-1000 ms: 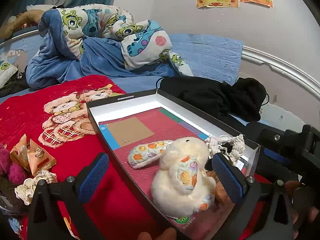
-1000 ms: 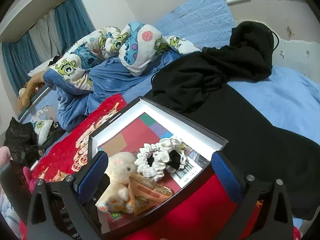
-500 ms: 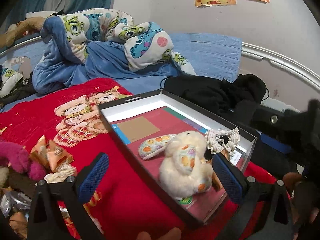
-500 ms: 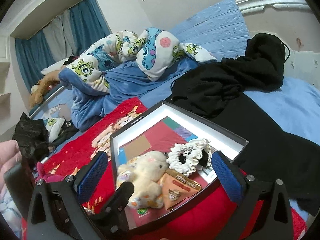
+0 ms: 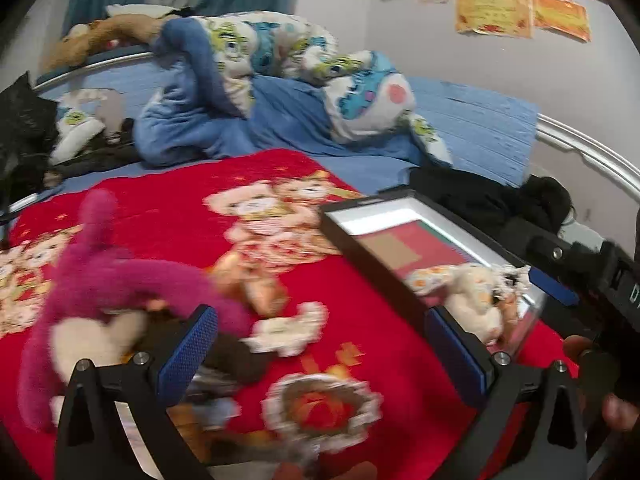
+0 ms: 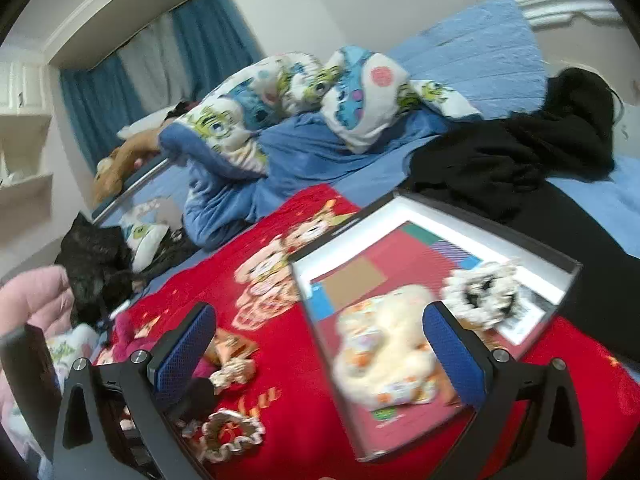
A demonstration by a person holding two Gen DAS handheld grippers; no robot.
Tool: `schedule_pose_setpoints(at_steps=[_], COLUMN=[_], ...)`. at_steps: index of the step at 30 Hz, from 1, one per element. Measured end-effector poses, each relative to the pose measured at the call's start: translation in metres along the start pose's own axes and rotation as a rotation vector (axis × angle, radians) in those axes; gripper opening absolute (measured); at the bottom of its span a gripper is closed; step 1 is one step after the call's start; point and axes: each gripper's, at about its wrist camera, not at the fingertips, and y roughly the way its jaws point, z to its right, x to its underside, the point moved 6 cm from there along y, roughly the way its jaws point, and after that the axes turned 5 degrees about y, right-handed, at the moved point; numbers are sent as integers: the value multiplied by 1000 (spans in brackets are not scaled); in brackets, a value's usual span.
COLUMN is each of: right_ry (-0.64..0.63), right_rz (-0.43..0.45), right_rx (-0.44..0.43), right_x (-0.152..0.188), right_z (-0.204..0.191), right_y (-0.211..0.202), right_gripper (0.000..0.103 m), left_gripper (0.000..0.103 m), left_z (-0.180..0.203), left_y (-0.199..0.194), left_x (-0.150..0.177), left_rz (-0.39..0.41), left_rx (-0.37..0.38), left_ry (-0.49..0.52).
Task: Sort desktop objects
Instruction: 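Withdraw both tools from the box back toward the pile of items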
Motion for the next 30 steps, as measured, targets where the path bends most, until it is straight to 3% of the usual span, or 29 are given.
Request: schedule_pose_setpoints(at_steps=[7,15,22,26,30], right_ry=[-90,-130,-267,-355,-358], right_rz=[-41,-85,-133,-129,-163], right_rx=[-40,-105,-151,-129,-149], right_x=[21,44,75,87,92], right_z=[-45,-89,-138,-149,-147], right_y=[13,25,36,38,46], right_gripper=[103,103,103,103,103], left_gripper=[103,103,103,103,103], left_z=[-85,-147,-160,-158,-158], left_y=[-42,-81,-88,-77,-70], left_x=[15,43,72,84,91], left_rz=[-20,-68,-124,-175,-181], left_rx=[-133,-256,-277,-276,-251], left_ry=[-78,-102,-107,-105,-133])
